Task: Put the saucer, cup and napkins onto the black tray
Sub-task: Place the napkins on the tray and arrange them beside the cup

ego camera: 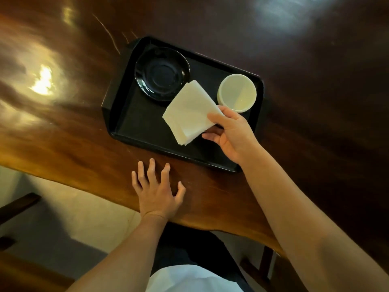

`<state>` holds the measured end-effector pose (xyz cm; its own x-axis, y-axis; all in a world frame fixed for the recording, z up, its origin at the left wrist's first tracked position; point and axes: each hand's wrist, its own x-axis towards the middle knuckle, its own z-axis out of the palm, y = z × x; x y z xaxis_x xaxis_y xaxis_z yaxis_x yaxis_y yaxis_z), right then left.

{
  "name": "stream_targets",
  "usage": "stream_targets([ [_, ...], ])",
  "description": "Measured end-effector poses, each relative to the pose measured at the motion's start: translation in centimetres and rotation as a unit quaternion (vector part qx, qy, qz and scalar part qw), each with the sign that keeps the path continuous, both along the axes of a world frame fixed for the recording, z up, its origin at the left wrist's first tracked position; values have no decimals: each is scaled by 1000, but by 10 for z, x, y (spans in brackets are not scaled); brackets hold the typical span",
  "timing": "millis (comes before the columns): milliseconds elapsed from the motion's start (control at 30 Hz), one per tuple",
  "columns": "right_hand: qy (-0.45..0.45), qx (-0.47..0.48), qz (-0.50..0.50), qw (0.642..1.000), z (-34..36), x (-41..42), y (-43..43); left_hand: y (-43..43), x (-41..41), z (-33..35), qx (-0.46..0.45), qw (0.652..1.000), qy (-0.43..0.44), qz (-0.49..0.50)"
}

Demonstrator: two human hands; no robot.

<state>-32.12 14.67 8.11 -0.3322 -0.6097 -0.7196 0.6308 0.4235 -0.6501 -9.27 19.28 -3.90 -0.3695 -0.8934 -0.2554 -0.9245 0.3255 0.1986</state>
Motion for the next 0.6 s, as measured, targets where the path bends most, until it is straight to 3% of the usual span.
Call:
stream_targets([
  [600, -22, 114, -99, 988, -40, 13, 14, 1, 0, -3, -27, 1000, 1, -10],
])
